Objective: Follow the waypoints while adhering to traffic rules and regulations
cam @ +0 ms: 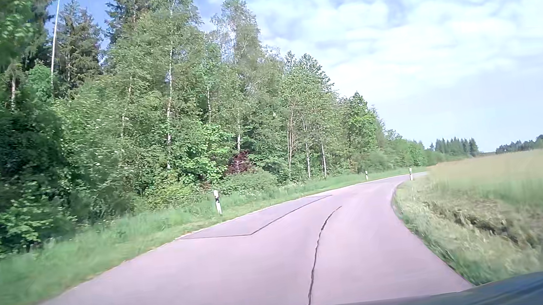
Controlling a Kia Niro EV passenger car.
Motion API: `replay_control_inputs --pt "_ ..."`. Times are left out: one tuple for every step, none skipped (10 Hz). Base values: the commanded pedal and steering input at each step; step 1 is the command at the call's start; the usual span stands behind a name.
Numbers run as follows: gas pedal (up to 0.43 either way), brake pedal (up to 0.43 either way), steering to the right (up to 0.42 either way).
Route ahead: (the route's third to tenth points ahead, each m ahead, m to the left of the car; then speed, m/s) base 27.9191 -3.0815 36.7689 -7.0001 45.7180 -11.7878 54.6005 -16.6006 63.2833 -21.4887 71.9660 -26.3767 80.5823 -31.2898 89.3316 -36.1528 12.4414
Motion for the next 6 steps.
replay_control_inputs --pt "0.047 0.000 0.054" --pt "0.047 0.000 0.054" --pt "0.047 0.000 0.055" --pt "0.087 0.000 0.057" --pt "0.110 0.000 0.059" --pt "0.110 0.000 0.063"
